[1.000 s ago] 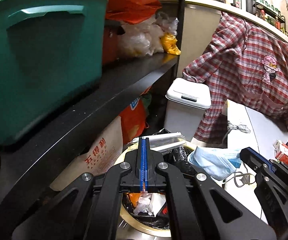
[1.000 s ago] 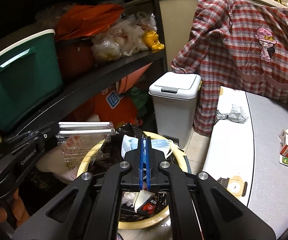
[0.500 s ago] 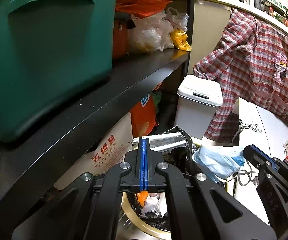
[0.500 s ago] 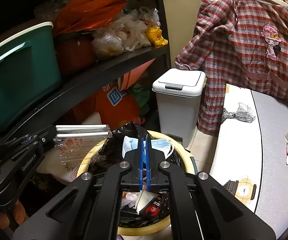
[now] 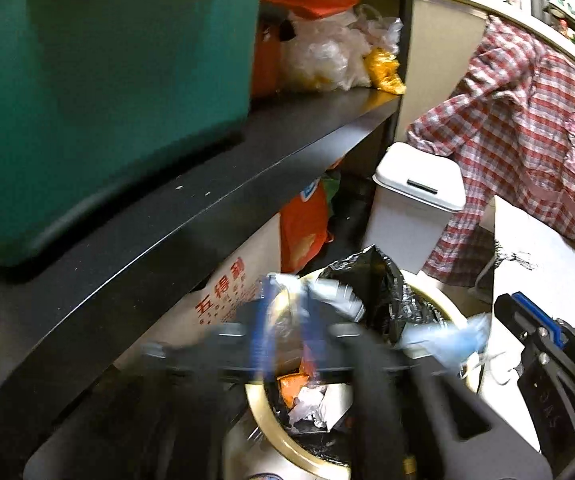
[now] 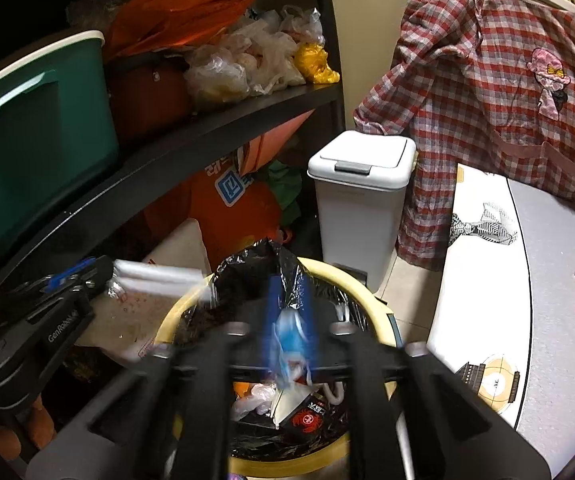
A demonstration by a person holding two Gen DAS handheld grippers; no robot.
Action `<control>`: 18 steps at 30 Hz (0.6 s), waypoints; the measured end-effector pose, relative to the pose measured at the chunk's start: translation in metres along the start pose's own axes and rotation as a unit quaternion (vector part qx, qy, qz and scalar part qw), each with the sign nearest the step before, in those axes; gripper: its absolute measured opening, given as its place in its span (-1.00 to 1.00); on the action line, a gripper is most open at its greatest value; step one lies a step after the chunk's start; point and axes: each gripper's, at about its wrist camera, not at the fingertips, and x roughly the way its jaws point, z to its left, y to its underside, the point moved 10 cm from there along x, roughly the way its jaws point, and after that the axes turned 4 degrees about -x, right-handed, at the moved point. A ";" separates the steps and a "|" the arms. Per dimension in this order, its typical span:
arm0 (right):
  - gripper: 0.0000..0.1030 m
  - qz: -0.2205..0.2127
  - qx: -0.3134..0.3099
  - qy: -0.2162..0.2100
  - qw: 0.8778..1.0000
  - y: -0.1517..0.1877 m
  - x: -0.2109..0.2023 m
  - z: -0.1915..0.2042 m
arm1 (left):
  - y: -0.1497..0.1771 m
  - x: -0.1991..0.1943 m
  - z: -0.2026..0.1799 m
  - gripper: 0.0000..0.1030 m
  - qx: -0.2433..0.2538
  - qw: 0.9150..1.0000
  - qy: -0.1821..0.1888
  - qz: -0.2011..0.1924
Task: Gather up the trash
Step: 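Open both grippers to drop the mask and wrapper into the bin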
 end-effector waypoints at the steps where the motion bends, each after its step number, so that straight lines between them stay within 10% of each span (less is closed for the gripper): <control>1: 0.04 -0.001 0.002 0.002 1.000 0.000 0.000 0.000 | 0.000 0.000 0.003 0.50 -0.003 1.000 -0.006 -0.003; 18: 0.37 -0.017 0.015 0.028 0.999 -0.004 -0.018 -0.013 | -0.007 -0.011 0.003 0.67 -0.001 0.999 -0.010 -0.031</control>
